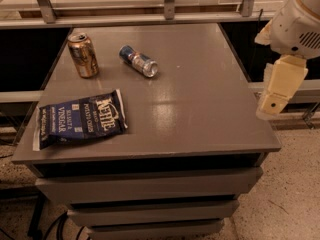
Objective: Pick redbull can
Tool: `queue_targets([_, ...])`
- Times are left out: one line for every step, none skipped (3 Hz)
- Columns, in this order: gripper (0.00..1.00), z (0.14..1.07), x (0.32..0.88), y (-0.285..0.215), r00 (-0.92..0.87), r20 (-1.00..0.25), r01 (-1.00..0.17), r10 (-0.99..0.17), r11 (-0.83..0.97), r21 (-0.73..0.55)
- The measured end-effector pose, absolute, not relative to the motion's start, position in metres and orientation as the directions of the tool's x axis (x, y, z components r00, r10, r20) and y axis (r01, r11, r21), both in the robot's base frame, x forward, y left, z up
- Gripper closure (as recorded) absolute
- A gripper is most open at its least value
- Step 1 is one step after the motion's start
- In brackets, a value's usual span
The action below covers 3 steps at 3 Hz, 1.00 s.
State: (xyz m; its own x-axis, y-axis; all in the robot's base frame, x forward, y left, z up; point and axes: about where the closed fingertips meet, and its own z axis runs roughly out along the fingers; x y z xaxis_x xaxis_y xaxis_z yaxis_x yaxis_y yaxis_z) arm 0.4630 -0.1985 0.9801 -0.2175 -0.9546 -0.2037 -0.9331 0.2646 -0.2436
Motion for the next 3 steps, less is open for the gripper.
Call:
queue_targets([0.0, 0.98, 0.484, -0.177, -0.219, -0.203, -0.936, -0.954, 0.264, -0.231])
queue_targets([0.0, 0.977, 0.507, -0.148, -0.225, -0.214, -0.939, -0.951, 0.27, -0.213])
queue_targets([0.0, 0.977, 0.528, -0.118, -0.24, -0.22, -0.936, -0.945, 0.286, -0.207])
